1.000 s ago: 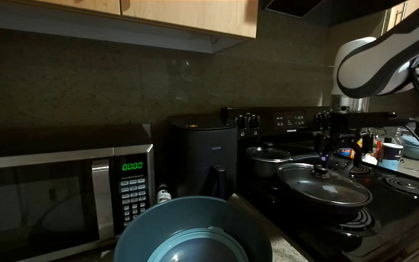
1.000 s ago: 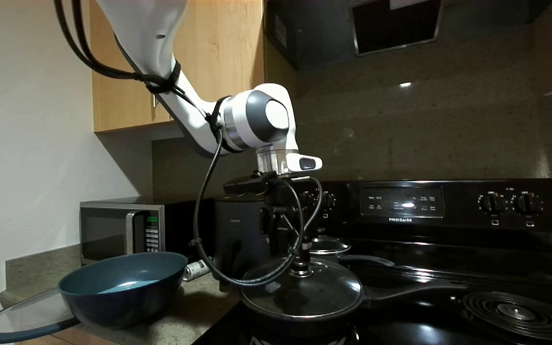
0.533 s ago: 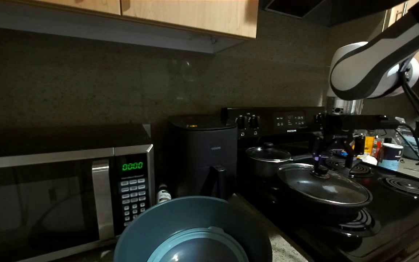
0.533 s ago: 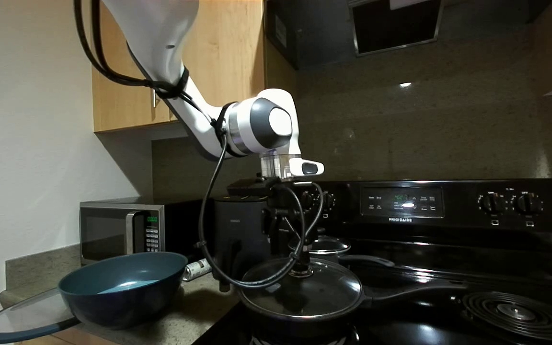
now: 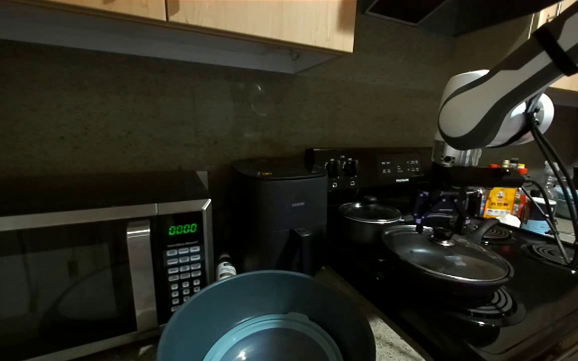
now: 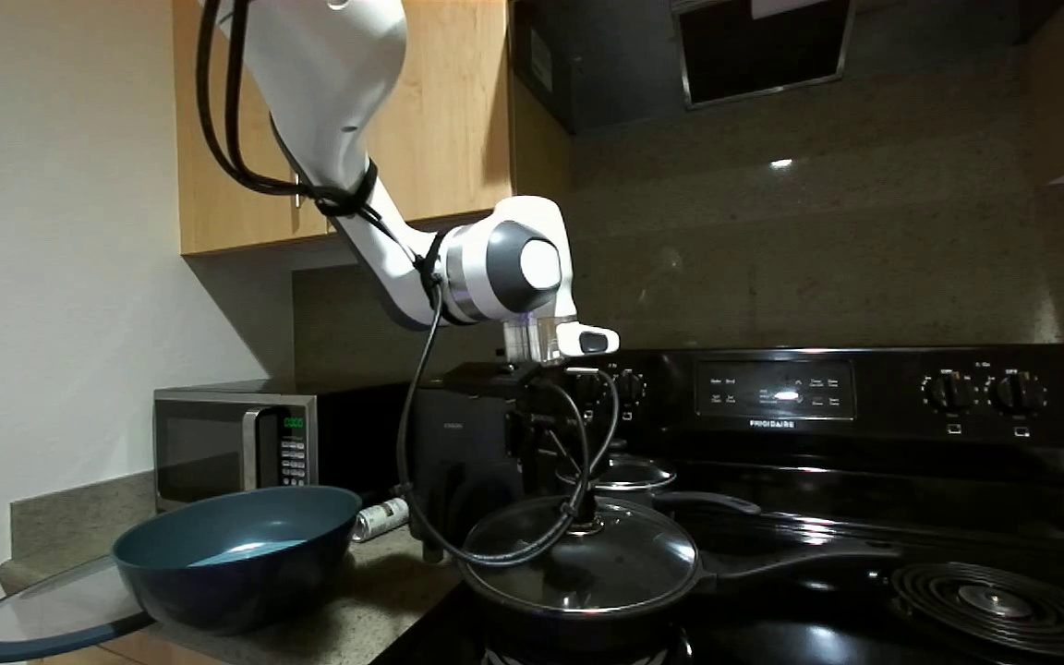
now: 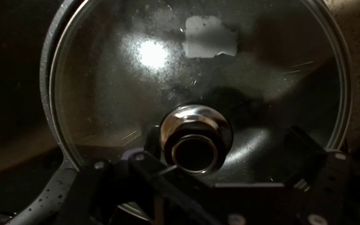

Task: Remove the glass lid from the pan and put it in the blue bowl on the left

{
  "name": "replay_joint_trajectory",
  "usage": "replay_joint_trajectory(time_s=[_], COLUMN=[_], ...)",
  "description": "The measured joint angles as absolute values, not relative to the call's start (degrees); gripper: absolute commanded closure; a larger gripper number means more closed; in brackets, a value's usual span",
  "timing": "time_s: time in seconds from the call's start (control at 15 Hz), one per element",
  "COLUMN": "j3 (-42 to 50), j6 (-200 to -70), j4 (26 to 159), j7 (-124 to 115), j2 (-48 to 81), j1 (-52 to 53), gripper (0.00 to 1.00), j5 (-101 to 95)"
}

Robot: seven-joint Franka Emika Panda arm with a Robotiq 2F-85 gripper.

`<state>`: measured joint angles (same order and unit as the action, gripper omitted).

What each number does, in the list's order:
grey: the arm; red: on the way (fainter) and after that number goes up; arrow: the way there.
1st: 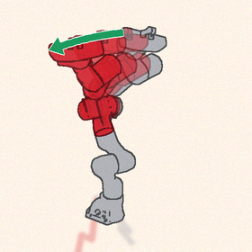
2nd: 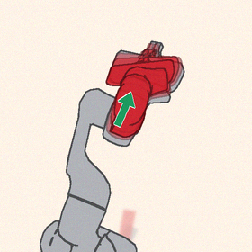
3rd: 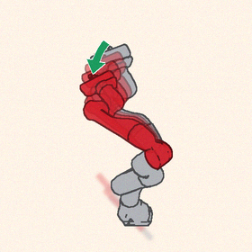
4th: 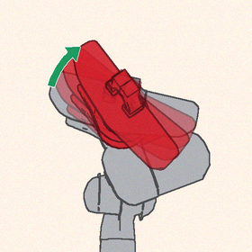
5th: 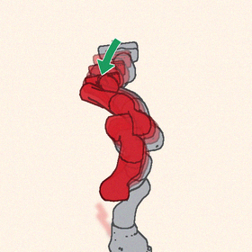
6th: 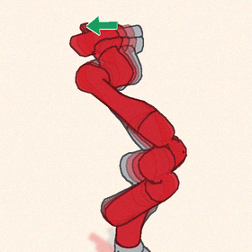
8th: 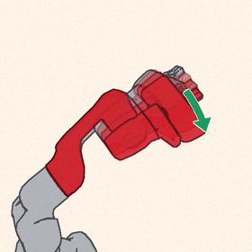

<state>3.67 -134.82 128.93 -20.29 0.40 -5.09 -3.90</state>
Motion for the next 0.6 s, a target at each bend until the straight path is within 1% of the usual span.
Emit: replay_joint_trajectory(time_s=[0.47, 0.53, 0.6], j3=[4.7, 4.9, 5.0], j6=[-133.5, -133.2, -133.1], j4=[128.9, 128.8, 128.7], j7=[-20.3, -20.3, -20.3], j2=[2.0, 2.5, 3.1], j1=[-5.1, -5.1, -5.1], gripper=[0.0, 0.25, 0.26], j5=[-3.8, -3.8, -3.7])
